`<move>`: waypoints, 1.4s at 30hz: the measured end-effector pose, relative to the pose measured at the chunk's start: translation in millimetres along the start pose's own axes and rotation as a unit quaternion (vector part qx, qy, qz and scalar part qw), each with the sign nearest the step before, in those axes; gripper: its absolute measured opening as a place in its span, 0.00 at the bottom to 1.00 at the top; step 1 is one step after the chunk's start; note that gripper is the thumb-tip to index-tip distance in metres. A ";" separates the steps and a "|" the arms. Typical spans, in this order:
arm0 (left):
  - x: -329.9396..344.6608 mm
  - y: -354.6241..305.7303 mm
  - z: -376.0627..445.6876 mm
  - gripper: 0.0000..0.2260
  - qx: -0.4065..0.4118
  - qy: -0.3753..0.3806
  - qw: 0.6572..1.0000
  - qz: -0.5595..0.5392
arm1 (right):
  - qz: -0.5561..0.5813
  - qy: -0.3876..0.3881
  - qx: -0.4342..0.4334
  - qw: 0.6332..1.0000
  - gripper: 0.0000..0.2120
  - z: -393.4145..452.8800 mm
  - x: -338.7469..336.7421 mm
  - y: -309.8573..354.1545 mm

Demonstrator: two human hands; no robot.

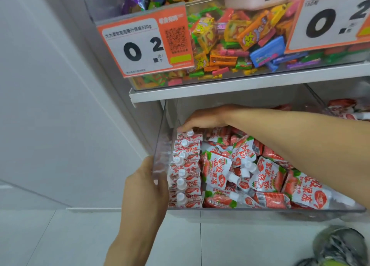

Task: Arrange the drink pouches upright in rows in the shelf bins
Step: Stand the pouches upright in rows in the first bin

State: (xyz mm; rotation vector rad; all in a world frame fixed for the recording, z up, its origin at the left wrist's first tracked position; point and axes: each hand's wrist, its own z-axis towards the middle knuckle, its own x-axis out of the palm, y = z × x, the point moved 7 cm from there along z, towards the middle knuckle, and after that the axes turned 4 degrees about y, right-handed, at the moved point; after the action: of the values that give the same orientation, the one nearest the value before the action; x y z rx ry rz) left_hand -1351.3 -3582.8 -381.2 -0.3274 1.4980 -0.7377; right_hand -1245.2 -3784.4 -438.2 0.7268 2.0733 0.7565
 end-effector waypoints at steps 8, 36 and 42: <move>1.3 5.3 4.4 0.10 -0.002 -0.017 1.000 -0.011 | 0.097 0.012 0.028 0.995 0.29 0.9 4.5 -14.2; -0.3 2.6 10.6 0.11 -0.009 -0.007 1.000 -0.004 | -0.381 -0.130 0.004 0.915 0.24 -37.3 -29.4 -19.9; -4.0 -4.5 8.9 0.09 -0.023 -0.017 1.000 0.013 | -0.388 -0.196 -0.028 0.900 0.20 -63.5 -42.2 -10.4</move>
State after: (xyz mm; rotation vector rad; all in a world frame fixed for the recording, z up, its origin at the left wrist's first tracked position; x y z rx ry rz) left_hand -1343.4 -3585.8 -374.6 -0.3516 1.4863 -0.6749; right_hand -1278.0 -3837.6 -393.3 -0.0279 1.7371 0.1852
